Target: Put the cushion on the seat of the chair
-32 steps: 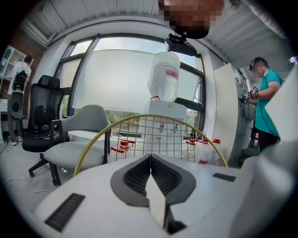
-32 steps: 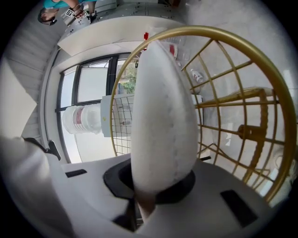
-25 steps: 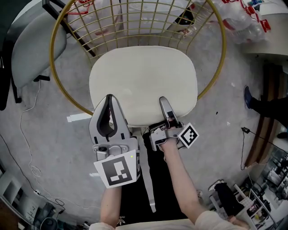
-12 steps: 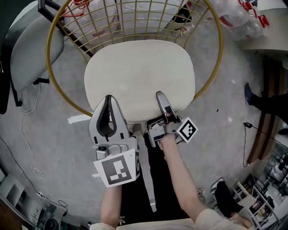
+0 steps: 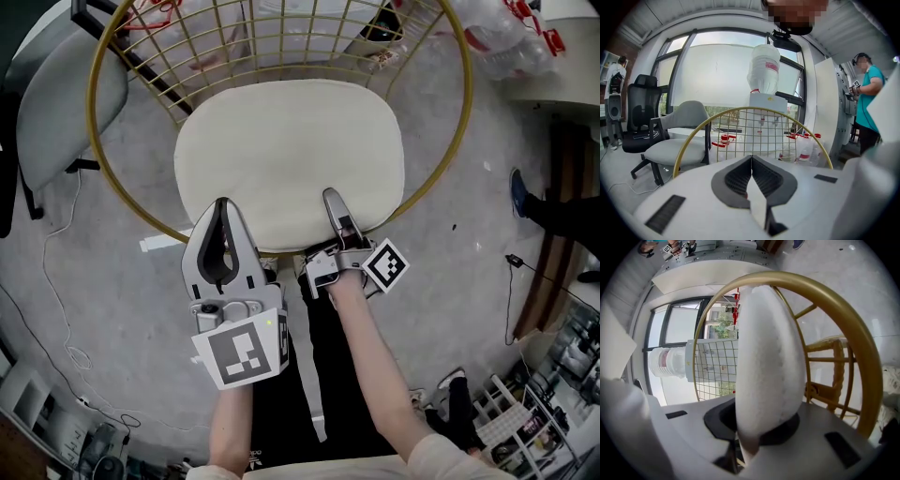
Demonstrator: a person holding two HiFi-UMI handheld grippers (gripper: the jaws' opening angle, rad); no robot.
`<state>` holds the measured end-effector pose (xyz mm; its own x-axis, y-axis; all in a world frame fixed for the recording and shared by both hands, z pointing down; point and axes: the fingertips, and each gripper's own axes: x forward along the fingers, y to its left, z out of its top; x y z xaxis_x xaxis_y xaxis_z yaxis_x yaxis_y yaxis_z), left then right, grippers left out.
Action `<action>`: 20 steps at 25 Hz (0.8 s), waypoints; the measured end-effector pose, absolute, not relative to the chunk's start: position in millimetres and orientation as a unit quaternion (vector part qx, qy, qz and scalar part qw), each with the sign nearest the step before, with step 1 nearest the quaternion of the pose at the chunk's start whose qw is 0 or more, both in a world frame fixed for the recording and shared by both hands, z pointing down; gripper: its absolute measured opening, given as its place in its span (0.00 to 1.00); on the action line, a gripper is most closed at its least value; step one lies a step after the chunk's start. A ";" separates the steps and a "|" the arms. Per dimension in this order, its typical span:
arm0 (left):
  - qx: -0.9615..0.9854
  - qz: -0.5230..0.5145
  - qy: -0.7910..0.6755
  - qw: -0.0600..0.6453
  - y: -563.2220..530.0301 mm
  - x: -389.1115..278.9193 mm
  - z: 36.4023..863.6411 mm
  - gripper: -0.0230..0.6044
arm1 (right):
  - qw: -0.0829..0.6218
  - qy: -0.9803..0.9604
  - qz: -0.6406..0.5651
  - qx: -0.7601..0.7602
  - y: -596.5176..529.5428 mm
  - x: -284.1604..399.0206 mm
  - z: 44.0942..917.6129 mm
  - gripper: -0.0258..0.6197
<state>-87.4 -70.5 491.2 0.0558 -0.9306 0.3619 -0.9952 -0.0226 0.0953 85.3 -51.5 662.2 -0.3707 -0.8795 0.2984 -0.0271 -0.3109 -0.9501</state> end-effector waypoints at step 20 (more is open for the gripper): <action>0.707 0.101 -0.680 0.169 -55.8 -80.2 483.9 0.06 | 0.291 0.450 -0.691 -0.484 -26.8 88.3 669.9 0.31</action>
